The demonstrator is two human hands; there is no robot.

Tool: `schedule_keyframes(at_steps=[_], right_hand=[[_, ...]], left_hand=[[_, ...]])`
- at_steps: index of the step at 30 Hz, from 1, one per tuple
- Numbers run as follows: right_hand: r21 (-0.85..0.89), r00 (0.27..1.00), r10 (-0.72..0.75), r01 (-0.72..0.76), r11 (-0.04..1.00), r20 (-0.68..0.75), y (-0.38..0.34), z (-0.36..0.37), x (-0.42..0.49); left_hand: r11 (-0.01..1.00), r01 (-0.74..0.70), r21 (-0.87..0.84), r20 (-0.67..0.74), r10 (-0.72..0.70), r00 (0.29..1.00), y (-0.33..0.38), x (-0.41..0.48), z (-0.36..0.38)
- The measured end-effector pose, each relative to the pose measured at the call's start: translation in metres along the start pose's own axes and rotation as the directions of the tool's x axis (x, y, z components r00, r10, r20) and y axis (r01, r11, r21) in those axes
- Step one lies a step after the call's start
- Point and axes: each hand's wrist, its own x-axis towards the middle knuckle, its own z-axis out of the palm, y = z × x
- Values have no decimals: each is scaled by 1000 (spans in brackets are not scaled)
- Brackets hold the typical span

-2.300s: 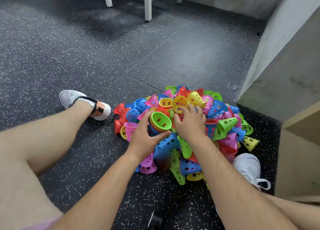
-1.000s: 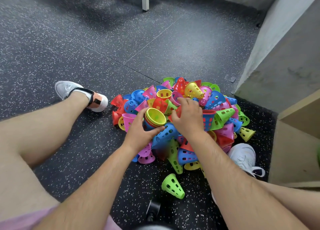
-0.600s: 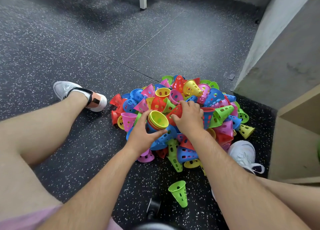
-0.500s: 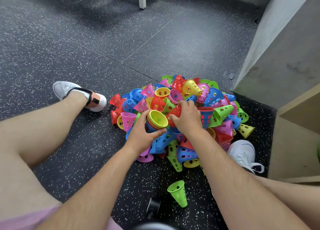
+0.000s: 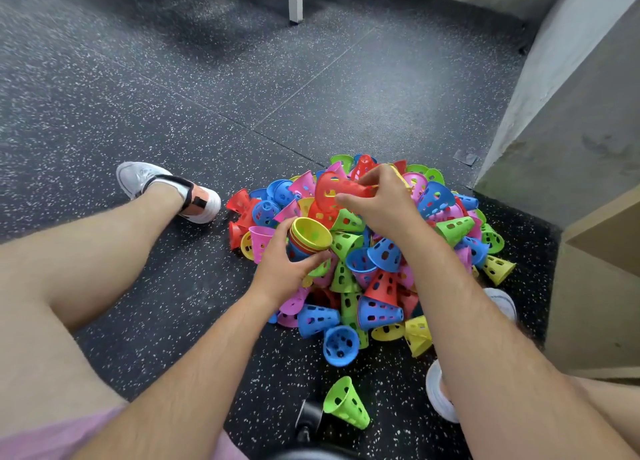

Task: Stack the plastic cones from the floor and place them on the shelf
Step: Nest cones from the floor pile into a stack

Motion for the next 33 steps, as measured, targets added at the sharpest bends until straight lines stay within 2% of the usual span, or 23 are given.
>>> schedule_keyframes(at_steps=[7,10,12,14,16,21,23,25,27,29,33], right_hand=[[162,972,-76,40,986,222,-1,45,-25],[85,941,-163,144,986,298,-1,45,-26],[-29,928,-167,187,982,334,-1,44,-24],[-63,926,-156,189,980,343,0,43,-23],[-28,939,-187,204,979,289,1,43,-23],[5,971,-238,238,971,2,-3,37,-23],[4,971,-239,239,971,-28,-6,37,-25],[35,977,-209,207,978,48,-5,39,-29],[67,966,-178,168,983,188,-2,43,-35],[2,943,-171,178,984,285,4,49,-41],[-148,917,-149,217,965,369,21,55,-54]], left_hand=[[992,-1,-124,-107,-12,994,1,2,-8],[993,-8,-114,-93,-3,996,-1,4,-13],[995,-15,-97,-68,8,998,-3,5,-14],[996,-11,-92,-47,7,999,-3,4,-13],[996,5,-89,-17,-7,1000,-2,2,-13],[997,28,-71,7,-27,1000,6,-4,-11],[998,24,-60,11,-24,1000,11,-5,-11],[998,24,-59,9,-23,1000,13,-7,-10],[998,17,-54,2,-17,1000,14,-7,-11],[1000,12,-28,-2,-12,1000,11,-8,-12],[998,8,59,44,-11,999,3,-15,-18]])
